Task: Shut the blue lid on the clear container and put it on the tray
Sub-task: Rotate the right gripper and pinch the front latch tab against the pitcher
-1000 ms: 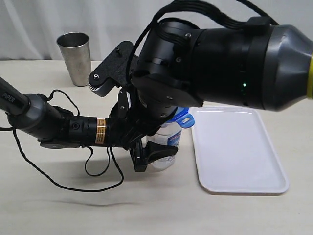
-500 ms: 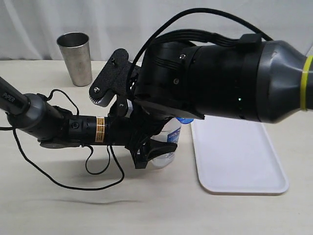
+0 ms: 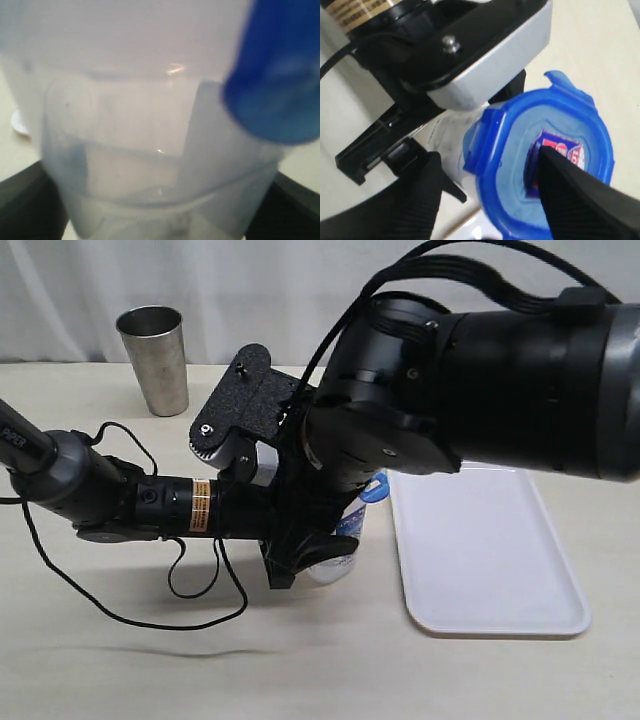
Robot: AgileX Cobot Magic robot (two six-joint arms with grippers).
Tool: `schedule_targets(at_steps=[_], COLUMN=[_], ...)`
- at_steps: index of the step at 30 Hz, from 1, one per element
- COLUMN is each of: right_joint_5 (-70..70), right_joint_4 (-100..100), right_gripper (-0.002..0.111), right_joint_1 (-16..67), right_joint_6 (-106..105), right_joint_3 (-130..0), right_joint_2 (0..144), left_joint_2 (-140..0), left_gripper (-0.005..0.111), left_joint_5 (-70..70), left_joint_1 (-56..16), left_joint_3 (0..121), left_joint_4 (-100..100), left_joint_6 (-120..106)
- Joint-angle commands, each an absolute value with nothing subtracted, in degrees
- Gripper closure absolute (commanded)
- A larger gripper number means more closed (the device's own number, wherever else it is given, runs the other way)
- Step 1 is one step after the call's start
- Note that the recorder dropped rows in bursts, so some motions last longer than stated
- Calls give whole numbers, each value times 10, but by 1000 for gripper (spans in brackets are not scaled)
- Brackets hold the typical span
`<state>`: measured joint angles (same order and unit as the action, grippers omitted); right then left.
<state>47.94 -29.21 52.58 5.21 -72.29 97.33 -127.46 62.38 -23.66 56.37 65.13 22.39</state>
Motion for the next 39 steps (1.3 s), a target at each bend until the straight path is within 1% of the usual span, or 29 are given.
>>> schedule_targets(at_steps=[1,8,14,15,19,22,28,33,39], right_joint_5=[524,506,528,533,501,466,412,387,414], right_joint_4=[-235,-234,-243,-250,-274,-281,-406,-415,-420], right_gripper=[54,54,54,55,65,66,66,66,66], right_joint_1=[520,520,518,518,518,518,518,518,518], right_joint_6=[35,-27,-71,-96,-226,-293,-235,-223,-223], right_joint_3=[-706,-706,-704,-701,-658,-618,-580,-579,-579], right_joint_2=[946,854,811,811,812,812,812,816,847], left_joint_2=[-1269,-1269,-1269,-1269,-1269,-1269,-1269,-1269,-1269], left_gripper=[107,107,107,107,107,107,107,107,107], left_joint_5=[655,655,655,655,655,656,657,664,664], left_joint_1=[-231,-231,-231,-231,-231,-231,-231,-231,-231], left_joint_3=[563,563,563,563,563,563,563,563,563], left_joint_4=[657,668,668,668,670,674,674,674,676], left_joint_6=[222,222,222,222,223,223,223,223,223])
